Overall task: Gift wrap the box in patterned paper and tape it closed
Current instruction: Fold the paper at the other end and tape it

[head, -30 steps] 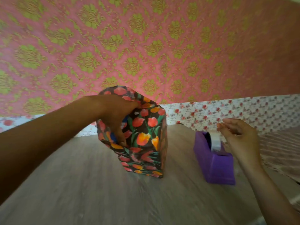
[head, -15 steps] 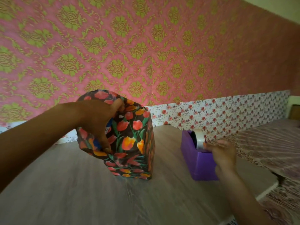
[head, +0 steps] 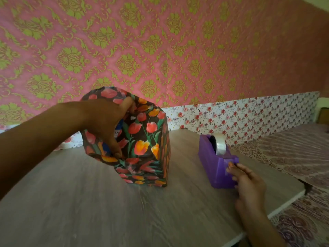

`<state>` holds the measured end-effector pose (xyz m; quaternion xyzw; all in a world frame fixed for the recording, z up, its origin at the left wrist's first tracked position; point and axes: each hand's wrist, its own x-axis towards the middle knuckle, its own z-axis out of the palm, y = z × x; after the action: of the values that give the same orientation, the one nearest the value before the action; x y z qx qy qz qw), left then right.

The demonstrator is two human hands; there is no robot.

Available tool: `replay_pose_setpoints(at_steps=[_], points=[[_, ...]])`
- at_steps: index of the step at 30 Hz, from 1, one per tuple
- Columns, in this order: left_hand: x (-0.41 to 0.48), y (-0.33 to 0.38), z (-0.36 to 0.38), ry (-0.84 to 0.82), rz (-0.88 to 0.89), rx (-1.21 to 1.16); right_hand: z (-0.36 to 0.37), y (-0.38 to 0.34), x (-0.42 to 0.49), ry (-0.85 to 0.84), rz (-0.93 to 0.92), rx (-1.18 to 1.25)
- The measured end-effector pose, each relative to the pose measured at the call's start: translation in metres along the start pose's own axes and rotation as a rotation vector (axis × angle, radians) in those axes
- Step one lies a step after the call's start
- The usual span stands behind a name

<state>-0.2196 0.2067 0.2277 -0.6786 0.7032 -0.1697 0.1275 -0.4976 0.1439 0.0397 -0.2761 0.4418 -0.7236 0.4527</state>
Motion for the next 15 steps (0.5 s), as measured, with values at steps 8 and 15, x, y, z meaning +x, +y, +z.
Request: replay_pose_setpoints(at_steps=[8,15], points=[[0.000,-0.007,0.006,0.056,0.031,-0.084,0.002,0.004,-0.003,-0.062,0.199,-0.017],[0.003,-0.011,0.009,0.096,0.082,-0.113,0.018,-0.014,-0.039,-0.214,-0.001,0.088]])
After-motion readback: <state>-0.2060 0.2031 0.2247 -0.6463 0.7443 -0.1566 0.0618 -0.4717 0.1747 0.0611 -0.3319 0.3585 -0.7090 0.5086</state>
